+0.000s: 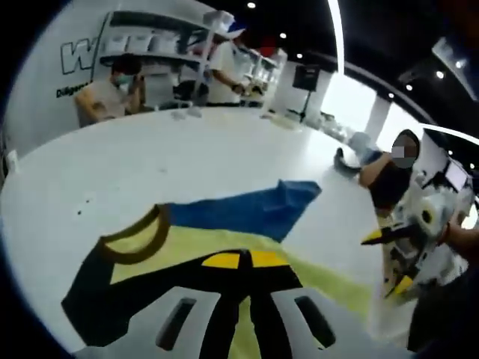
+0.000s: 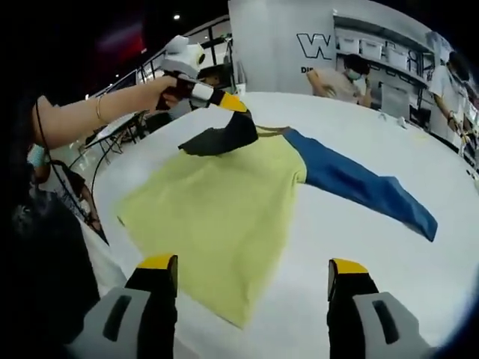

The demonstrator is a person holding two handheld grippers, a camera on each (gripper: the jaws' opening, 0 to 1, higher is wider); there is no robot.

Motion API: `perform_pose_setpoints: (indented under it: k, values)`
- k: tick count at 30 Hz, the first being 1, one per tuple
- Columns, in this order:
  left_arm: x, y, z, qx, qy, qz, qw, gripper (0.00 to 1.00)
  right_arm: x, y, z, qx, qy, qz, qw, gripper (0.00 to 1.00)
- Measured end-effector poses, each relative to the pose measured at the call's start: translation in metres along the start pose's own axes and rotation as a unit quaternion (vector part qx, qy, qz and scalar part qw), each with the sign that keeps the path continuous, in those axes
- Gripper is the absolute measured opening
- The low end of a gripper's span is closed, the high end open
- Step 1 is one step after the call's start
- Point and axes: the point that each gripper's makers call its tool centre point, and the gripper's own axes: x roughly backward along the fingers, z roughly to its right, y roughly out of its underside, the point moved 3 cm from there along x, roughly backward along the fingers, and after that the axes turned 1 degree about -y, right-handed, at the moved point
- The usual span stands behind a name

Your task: Fold the garment on the visible template until the final outline fits inside the template.

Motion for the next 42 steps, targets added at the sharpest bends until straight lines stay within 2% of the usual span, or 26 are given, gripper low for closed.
perform_pose_setpoints:
  k: [5, 10, 14, 19, 20, 22, 26, 27, 30, 33, 37, 42]
  values:
    - [-0.013, -0.003, -0.003, 0.021, -0.005, 0.000, 0.9998, 0.00, 0.006, -0.003, 0.000, -0.010, -0.005, 0.012, 0.9999, 0.81]
    - [-0.027, 0.004, -0.002, 0.050, 0.007, -0.017, 0.9986, 0.00, 0.012, -0.002, 0.001, -0.008, 0.003, 0.012, 0.9999, 0.81]
    - [-0.039, 0.014, -0.005, 0.038, 0.008, -0.048, 0.9981, 0.00, 0.016, -0.002, 0.002, -0.010, 0.010, 0.013, 0.9998, 0.81]
    - [-0.048, 0.019, -0.005, 0.057, 0.007, -0.050, 0.9971, 0.00, 0.021, 0.001, 0.004, -0.015, 0.020, 0.015, 0.9996, 0.81]
    - [-0.050, 0.020, -0.004, 0.057, 0.005, -0.054, 0.9969, 0.00, 0.022, 0.001, 0.004, -0.016, 0.022, 0.015, 0.9995, 0.81]
    - [-0.052, 0.020, -0.007, 0.010, -0.014, -0.045, 0.9988, 0.02, 0.023, 0.002, 0.004, -0.018, 0.024, 0.016, 0.9994, 0.81]
    - [-0.056, 0.021, -0.008, 0.007, -0.013, -0.043, 0.9990, 0.27, 0.024, 0.003, 0.006, -0.021, 0.027, 0.019, 0.9992, 0.81]
    - [-0.055, 0.020, -0.009, -0.010, -0.022, -0.041, 0.9989, 0.31, 0.024, 0.003, 0.006, -0.022, 0.028, 0.020, 0.9992, 0.81]
    - [-0.055, 0.021, -0.010, -0.017, -0.026, -0.044, 0.9986, 0.35, 0.024, 0.003, 0.005, -0.024, 0.028, 0.021, 0.9991, 0.81]
    - [-0.054, 0.019, -0.013, -0.028, -0.021, -0.031, 0.9989, 0.41, 0.023, 0.003, 0.006, -0.024, 0.029, 0.023, 0.9990, 0.81]
    - [-0.053, 0.022, -0.016, -0.039, -0.032, -0.023, 0.9985, 0.61, 0.022, 0.001, 0.005, -0.024, 0.028, 0.026, 0.9990, 0.81]
    - [-0.049, 0.020, -0.021, -0.045, -0.046, -0.015, 0.9978, 0.78, 0.021, 0.000, 0.005, -0.023, 0.025, 0.030, 0.9990, 0.82]
